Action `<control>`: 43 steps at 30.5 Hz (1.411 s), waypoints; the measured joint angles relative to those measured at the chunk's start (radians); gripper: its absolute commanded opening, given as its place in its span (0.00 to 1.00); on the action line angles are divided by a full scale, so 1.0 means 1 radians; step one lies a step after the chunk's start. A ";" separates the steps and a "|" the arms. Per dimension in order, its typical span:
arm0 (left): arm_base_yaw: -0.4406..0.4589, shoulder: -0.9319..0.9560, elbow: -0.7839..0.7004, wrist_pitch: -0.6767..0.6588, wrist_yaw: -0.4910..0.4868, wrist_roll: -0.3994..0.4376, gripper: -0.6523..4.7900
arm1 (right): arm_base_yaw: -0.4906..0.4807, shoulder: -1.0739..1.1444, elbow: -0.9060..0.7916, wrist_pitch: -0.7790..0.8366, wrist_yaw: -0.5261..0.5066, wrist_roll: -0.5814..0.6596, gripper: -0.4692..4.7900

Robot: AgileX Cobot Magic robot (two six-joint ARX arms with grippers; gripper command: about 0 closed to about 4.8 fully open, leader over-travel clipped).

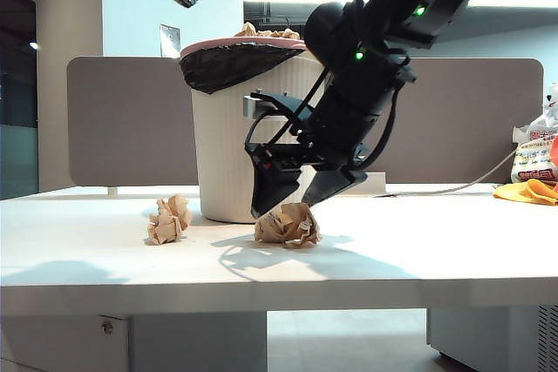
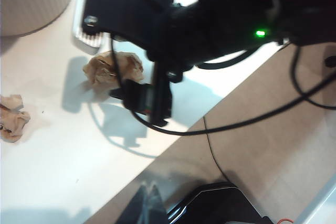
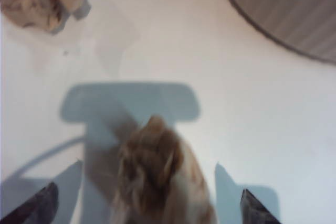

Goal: Pick up all the trash on the table and put it in the trash can.

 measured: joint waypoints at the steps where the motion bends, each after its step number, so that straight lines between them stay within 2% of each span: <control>1: 0.000 0.000 0.000 0.000 0.000 0.000 0.11 | 0.000 0.010 0.008 0.002 0.001 0.000 0.85; 2: 0.000 0.000 0.000 0.000 0.000 0.000 0.11 | 0.000 0.018 0.013 0.001 0.003 0.000 0.78; 5: 0.000 0.000 0.000 -0.002 0.000 0.000 0.11 | 0.000 0.052 0.029 -0.015 0.020 0.018 0.21; 6: 0.000 0.000 0.000 -0.003 0.000 0.000 0.11 | 0.000 0.060 0.032 -0.024 0.020 0.021 0.06; 7: 0.000 0.000 0.000 -0.006 0.001 0.000 0.11 | 0.000 0.065 0.032 -0.040 0.020 0.023 0.09; 13: 0.000 0.000 0.000 -0.013 0.000 0.001 0.11 | 0.001 0.056 0.117 -0.202 0.020 0.029 0.09; 17: 0.000 0.000 0.000 0.014 0.000 0.001 0.11 | 0.000 -0.047 0.201 -0.292 0.019 0.034 0.09; 20: 0.003 -0.002 0.014 0.058 -0.002 0.003 0.11 | 0.001 -0.148 0.258 -0.289 0.007 0.044 0.09; 25: 0.035 -0.003 0.148 0.110 -0.081 0.045 0.11 | -0.003 -0.266 0.417 -0.286 0.005 0.054 0.09; 29: 0.079 -0.007 0.262 0.196 -0.108 0.066 0.11 | -0.006 -0.271 0.603 -0.286 0.049 0.055 0.09; 35: 0.143 0.002 0.376 0.328 -0.112 0.066 0.11 | -0.033 -0.156 0.812 -0.196 0.064 0.052 0.09; 38: 0.147 0.011 0.386 0.332 -0.113 0.066 0.11 | -0.073 -0.036 0.908 -0.144 0.066 0.052 0.09; 43: 0.150 0.026 0.384 0.316 -0.113 0.066 0.11 | -0.119 0.178 1.058 -0.161 0.073 0.101 0.09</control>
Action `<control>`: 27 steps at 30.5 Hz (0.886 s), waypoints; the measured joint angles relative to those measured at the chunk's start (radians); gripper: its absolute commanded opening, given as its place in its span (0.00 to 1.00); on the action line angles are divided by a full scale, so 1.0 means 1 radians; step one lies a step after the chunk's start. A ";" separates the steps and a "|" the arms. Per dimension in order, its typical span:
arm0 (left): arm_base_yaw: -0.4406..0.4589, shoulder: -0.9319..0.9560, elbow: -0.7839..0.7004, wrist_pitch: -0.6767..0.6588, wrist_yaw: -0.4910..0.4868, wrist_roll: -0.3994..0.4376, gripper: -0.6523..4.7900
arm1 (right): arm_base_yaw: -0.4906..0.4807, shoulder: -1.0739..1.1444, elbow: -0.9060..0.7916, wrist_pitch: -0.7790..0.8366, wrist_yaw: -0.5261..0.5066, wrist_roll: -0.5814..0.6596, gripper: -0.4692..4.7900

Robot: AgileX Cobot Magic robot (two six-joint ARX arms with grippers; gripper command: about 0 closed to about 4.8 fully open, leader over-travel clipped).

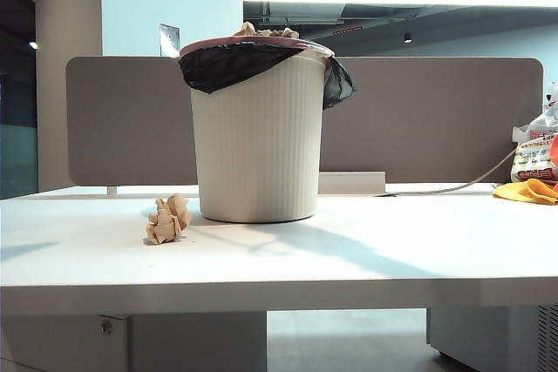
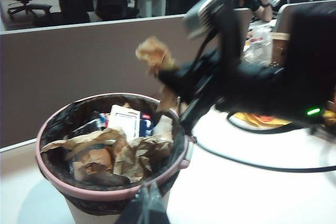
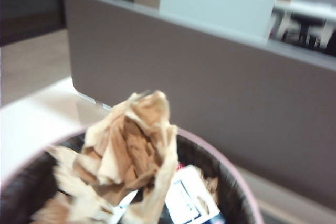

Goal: Pick up all the trash on the table and put it in the trash can.

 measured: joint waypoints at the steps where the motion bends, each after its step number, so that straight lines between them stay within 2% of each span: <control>1: 0.000 0.004 0.000 -0.001 0.000 0.000 0.11 | -0.002 0.031 0.014 -0.009 0.002 0.016 0.09; 6: 0.000 0.023 0.000 -0.051 0.000 0.000 0.11 | 0.006 0.093 0.044 -0.040 -0.003 0.029 0.09; 8: 0.000 0.026 0.000 -0.067 0.000 0.000 0.11 | 0.008 0.093 0.044 -0.050 -0.005 0.029 0.19; 10: 0.000 0.027 0.000 -0.071 0.000 0.002 0.11 | 0.007 0.091 0.045 -0.050 -0.018 0.026 0.44; 11: 0.000 0.027 0.000 -0.069 0.000 0.003 0.11 | 0.006 0.091 0.045 -0.049 -0.031 0.026 0.61; 12: 0.000 0.029 0.000 -0.067 0.000 0.003 0.11 | 0.006 0.091 0.047 -0.050 -0.047 0.026 0.83; 13: 0.000 0.031 0.000 -0.064 0.000 0.003 0.11 | 0.005 0.091 0.047 -0.050 -0.050 0.025 0.96; 14: 0.000 0.032 0.000 -0.062 0.000 0.003 0.11 | 0.004 0.091 0.047 -0.050 -0.050 0.024 1.00; 27: 0.000 0.035 0.000 -0.092 0.001 0.003 0.11 | 0.006 0.022 0.047 -0.125 -0.065 0.006 1.00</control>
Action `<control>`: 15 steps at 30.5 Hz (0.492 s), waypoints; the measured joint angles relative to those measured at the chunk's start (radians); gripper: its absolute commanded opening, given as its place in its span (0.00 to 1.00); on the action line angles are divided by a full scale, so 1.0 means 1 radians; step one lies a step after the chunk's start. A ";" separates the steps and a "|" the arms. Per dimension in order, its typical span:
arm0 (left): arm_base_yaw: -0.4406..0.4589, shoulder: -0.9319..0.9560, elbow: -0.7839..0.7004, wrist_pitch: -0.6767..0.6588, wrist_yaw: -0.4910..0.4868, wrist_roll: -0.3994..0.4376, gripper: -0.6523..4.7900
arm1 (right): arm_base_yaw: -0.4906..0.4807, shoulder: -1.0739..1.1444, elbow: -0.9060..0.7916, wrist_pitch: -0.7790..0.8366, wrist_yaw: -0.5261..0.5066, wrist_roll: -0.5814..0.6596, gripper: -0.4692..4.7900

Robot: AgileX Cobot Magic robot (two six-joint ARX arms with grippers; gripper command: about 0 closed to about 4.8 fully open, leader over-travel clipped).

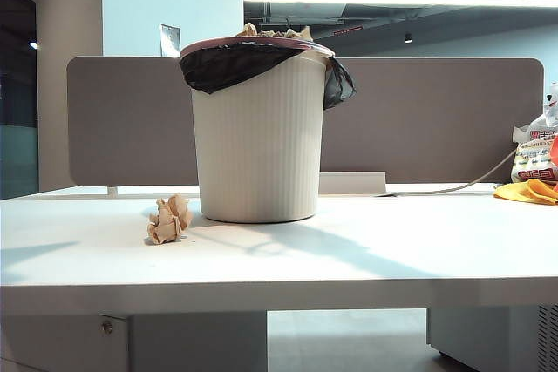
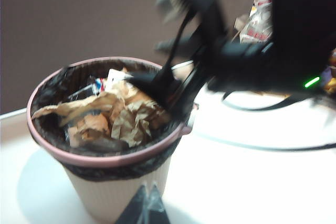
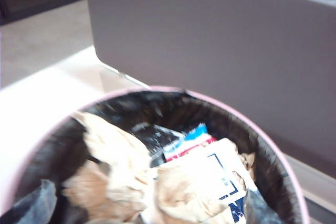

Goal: Pick up all the trash on the table and put it in the trash can.

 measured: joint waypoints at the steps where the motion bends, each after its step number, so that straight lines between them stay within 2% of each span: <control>1: 0.000 -0.002 0.000 -0.012 0.000 0.000 0.11 | 0.000 -0.031 0.000 -0.023 -0.008 0.000 1.00; 2: 0.000 -0.008 0.000 -0.031 0.000 0.000 0.11 | 0.000 -0.058 0.002 -0.044 -0.011 0.000 0.98; 3: 0.000 -0.016 0.000 -0.049 0.000 0.000 0.11 | 0.001 -0.094 0.003 -0.074 -0.012 0.000 0.91; 4: 0.000 -0.026 0.000 -0.068 0.000 0.000 0.11 | 0.005 -0.124 0.004 -0.106 -0.013 0.000 0.90; 10: 0.000 -0.103 0.000 -0.143 0.000 0.000 0.11 | 0.049 -0.253 0.009 -0.280 -0.082 -0.002 0.92; 15: 0.000 -0.193 0.000 -0.209 0.000 0.000 0.11 | 0.164 -0.294 0.003 -0.456 -0.093 -0.026 0.94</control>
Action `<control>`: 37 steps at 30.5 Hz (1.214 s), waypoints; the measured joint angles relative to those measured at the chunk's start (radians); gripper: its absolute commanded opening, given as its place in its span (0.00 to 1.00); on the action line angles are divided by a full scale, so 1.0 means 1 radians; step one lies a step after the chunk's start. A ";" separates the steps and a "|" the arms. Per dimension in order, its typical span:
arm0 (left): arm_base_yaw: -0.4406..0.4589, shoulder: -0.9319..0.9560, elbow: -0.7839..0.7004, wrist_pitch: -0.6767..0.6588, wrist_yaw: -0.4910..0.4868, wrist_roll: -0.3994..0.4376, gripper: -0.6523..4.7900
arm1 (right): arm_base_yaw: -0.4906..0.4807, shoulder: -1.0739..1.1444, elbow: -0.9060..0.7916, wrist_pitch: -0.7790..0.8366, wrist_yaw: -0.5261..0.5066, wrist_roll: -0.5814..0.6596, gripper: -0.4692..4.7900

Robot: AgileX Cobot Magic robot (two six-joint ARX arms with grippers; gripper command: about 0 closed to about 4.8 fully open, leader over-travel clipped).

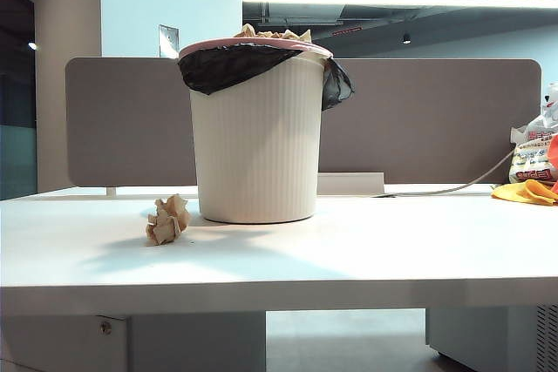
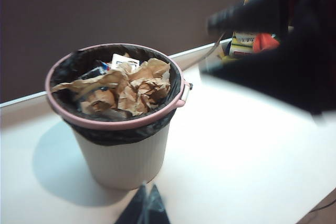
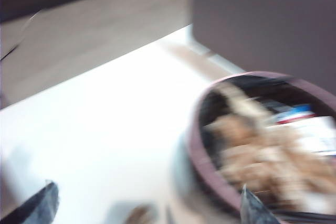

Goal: Pick up all the trash on the table and put it in the trash can.

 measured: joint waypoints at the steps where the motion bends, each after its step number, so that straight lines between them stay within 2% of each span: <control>1: 0.000 -0.016 0.000 -0.023 0.000 0.000 0.11 | 0.034 -0.005 0.001 -0.039 -0.001 -0.013 0.94; 3: 0.000 -0.040 -0.006 -0.071 0.000 0.001 0.11 | 0.085 -0.009 0.002 -0.108 -0.007 -0.031 1.00; 6: 0.000 -0.078 -0.056 -0.114 -0.001 0.012 0.11 | 0.141 -0.015 -0.069 -0.158 -0.004 -0.039 1.00; 10: -0.002 -0.122 -0.127 -0.123 0.001 0.013 0.11 | 0.201 -0.004 -0.253 -0.106 0.002 -0.036 1.00; 12: -0.002 -0.142 -0.159 -0.123 0.001 -0.006 0.11 | 0.208 0.002 -0.348 -0.031 -0.002 -0.027 1.00; 17: -0.002 -0.177 -0.211 -0.126 0.001 -0.018 0.11 | 0.181 0.008 -0.627 0.322 0.012 0.047 1.00; 20: -0.002 -0.180 -0.223 -0.126 0.009 -0.019 0.11 | 0.156 0.045 -0.716 0.454 0.026 0.080 1.00; 30: -0.002 -0.181 -0.233 -0.127 0.020 -0.022 0.11 | 0.138 0.251 -0.725 0.663 0.076 0.088 1.00; 37: -0.002 -0.177 -0.293 -0.154 0.025 -0.064 0.11 | 0.138 0.352 -0.727 0.682 0.130 0.087 1.00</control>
